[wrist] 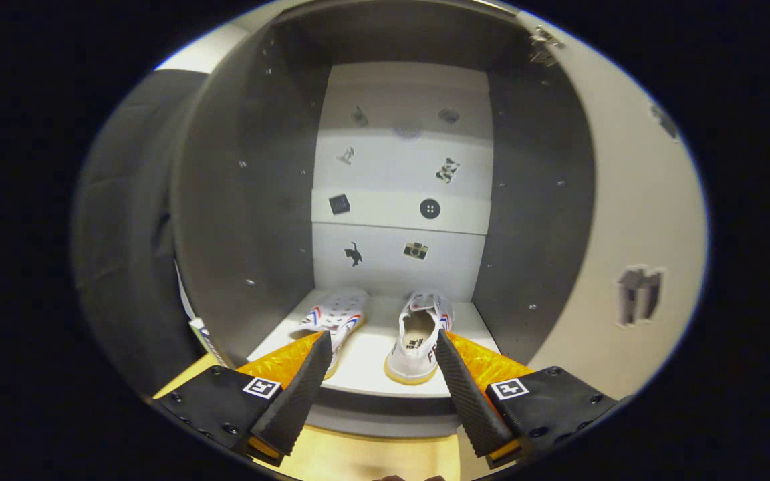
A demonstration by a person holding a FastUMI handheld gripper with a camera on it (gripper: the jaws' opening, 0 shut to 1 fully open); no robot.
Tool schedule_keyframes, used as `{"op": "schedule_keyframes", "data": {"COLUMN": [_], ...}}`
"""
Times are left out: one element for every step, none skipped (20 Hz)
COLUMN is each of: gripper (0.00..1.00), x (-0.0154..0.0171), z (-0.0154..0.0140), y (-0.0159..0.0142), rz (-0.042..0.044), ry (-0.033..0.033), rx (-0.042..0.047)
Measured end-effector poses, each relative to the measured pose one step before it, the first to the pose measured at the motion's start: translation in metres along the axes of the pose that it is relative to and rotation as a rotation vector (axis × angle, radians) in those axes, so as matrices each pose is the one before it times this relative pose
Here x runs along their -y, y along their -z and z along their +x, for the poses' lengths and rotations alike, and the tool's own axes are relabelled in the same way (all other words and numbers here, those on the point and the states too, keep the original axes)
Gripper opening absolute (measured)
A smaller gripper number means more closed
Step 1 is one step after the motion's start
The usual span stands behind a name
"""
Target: Open the shoe cabinet door, grab the shoes and put them into the shoe cabinet, then close the shoe cabinet door.
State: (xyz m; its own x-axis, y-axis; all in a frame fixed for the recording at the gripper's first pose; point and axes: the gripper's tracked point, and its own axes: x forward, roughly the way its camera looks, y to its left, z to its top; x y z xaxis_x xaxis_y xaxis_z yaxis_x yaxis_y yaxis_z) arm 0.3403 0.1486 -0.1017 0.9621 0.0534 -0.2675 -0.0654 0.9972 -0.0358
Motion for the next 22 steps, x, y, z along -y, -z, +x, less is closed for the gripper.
{"op": "schedule_keyframes", "data": {"gripper": [0.98,0.98,0.98,0.98,0.98,0.98,0.98,0.98,0.98,0.98,0.98,0.98,0.98,0.98,0.98,0.98,0.98,0.98,0.97,0.97,0.97,0.97], "x": [-0.00354,-0.00244,-0.00502,-0.00665,-0.00533,-0.00131,-0.00187,-0.00411,0.00162,0.00549,0.00531,0.00430,0.00602,0.01069,0.01102,0.01058,0.01475,0.01723,0.01328,0.01215,0.00671,0.01119], "z": [-0.02117,-0.02208,-0.02287,-0.02516,-0.02544,-0.02373,-0.02030,-0.02041,-0.01666,-0.01880,-0.01931,-0.01842,-0.01344,-0.01573,-0.01313,-0.01266,-0.00918,-0.00881,-0.00804,-0.00472,0.00469,0.00256], "y": [-0.00262,-0.00089,0.00372,0.00563,0.00507,0.00451,0.00511,0.00446,0.00448,0.00358,-0.00025,-0.00200,-0.00259,-0.00418,-0.00172,-0.00417,-0.00511,-0.00508,-0.00557,-0.00600,-0.00293,-0.00266], "rz": [-0.00067,-0.00314,0.01027,0.01939,0.00984,-0.00063,-0.00120,-0.00548,-0.00820,-0.00265,0.00538,0.00878,0.00505,-0.00027,0.00018,-0.01141,-0.01407,-0.01175,-0.00145,0.00408,-0.00084,-0.00191], "ry": [-0.00841,0.00136,-0.00517,-0.01393,-0.01283,-0.00151,-0.00772,-0.01315,0.00268,0.01767,0.01871,0.01372,0.01969,0.03045,0.02789,0.01957,0.03501,0.03771,0.03047,0.01908,0.02213,0.02477], "rx": [0.02188,0.01666,0.00865,0.00341,0.00682,0.00547,0.00454,0.00468,0.00057,0.00386,0.01592,0.02280,0.02539,0.01761,0.01193,0.01389,0.01256,0.01133,0.01372,0.01389,0.01112,0.00705]}}
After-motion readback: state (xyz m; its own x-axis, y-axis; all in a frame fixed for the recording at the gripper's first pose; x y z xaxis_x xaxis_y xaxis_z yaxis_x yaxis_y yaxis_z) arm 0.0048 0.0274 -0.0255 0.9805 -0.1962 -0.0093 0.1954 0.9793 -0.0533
